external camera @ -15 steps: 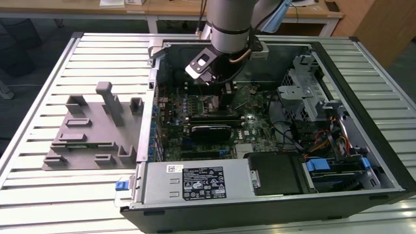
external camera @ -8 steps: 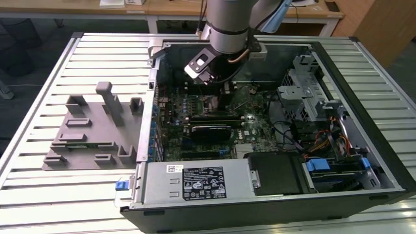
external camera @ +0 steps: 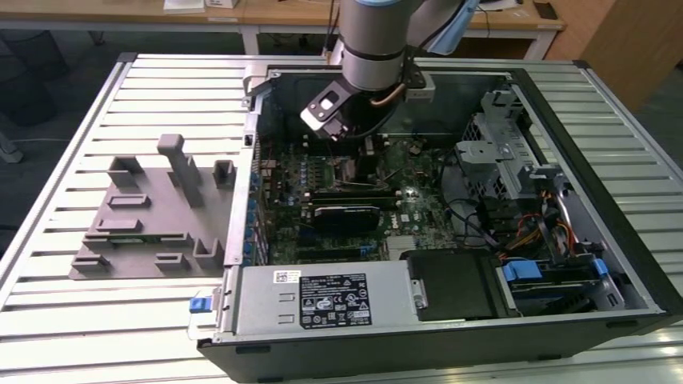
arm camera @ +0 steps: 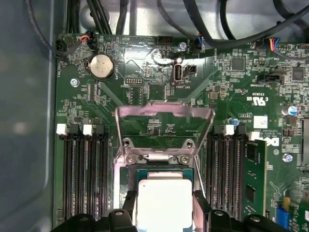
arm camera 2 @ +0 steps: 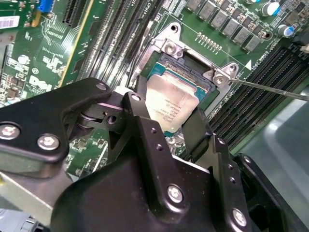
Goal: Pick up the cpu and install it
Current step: 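Place the cpu into insertion slot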
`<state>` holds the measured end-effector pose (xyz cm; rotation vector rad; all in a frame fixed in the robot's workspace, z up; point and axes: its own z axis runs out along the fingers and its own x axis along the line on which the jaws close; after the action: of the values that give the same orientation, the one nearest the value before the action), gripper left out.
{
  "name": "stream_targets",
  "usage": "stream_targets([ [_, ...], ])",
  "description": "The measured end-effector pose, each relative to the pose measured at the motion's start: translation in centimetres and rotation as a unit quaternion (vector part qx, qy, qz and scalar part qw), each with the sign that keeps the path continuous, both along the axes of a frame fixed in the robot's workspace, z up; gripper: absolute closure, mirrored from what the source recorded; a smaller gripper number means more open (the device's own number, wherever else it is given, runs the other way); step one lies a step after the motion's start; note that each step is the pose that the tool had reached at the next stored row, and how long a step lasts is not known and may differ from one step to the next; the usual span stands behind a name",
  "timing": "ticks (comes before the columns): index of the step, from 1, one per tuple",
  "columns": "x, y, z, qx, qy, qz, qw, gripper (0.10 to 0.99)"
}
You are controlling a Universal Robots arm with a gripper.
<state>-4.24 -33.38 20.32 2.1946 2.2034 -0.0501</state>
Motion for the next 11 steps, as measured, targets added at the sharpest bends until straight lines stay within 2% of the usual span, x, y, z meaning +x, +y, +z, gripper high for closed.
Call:
stream_targets([
  [11,-0.18,0.35,-0.68,0.0000,0.0000,-0.006,1.0000,0.545],
])
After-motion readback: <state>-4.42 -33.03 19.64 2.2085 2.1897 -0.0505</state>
